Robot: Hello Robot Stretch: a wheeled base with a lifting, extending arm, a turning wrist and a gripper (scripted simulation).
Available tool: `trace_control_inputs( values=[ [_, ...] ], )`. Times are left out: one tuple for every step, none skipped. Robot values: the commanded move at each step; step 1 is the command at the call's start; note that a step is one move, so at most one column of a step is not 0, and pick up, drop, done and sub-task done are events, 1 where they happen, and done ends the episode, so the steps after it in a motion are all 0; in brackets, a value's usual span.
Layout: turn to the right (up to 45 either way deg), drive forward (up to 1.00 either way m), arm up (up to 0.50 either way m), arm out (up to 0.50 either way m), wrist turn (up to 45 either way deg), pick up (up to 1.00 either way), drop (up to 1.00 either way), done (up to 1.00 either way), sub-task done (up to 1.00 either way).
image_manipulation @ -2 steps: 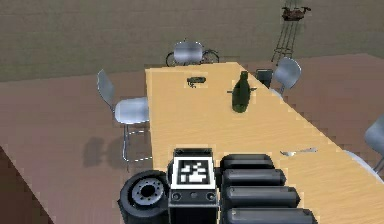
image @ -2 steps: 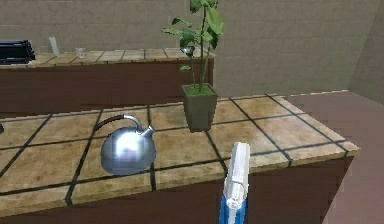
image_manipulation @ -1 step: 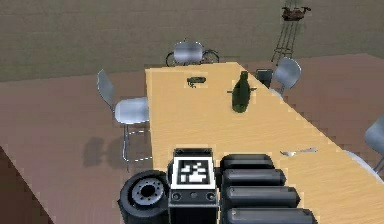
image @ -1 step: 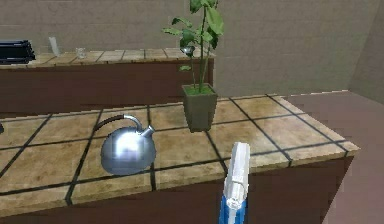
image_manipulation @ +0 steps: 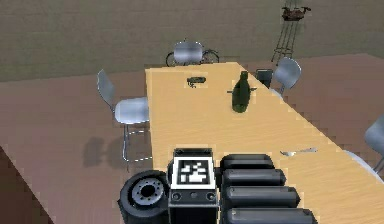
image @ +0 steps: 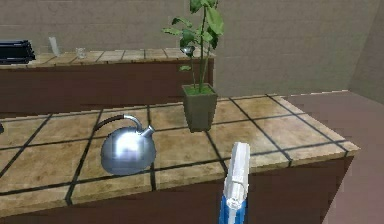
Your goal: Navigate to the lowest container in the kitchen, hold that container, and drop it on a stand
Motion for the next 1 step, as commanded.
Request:
trace_control_inputs(
  values=[
    [45.0,0.0,0.0,0.0,0.0,0.0,0.0,0.0,0.0]
  ],
)
